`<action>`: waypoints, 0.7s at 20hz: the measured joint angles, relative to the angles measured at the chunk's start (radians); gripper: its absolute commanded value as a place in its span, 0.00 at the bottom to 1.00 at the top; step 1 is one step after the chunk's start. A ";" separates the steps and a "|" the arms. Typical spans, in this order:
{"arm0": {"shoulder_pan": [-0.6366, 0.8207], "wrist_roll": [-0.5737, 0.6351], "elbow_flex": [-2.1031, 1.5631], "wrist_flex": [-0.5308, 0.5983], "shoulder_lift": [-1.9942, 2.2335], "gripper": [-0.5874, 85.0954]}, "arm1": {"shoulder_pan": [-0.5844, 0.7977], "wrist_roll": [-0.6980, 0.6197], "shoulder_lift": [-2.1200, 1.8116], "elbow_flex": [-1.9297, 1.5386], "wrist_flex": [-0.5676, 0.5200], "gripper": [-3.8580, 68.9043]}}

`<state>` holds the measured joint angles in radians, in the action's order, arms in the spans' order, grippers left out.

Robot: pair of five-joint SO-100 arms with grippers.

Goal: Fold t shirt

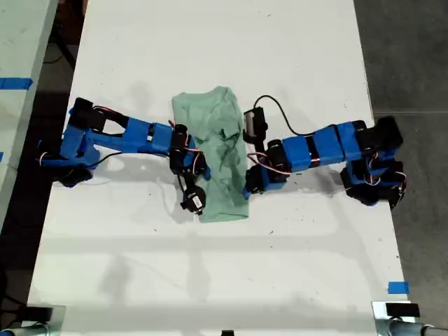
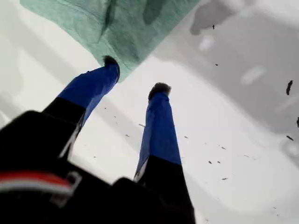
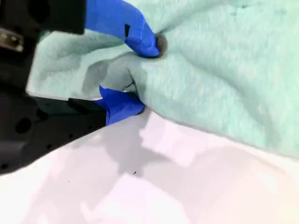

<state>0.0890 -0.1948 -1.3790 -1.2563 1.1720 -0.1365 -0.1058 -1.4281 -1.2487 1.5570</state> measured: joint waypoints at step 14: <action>-0.002 -0.014 0.051 -0.005 -0.035 0.01 | -0.084 0.092 0.253 0.199 -0.069 0.37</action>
<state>0.0874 -0.2086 -1.3284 -1.2609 1.1367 -0.2209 -0.0138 -1.1750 -1.0492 1.4880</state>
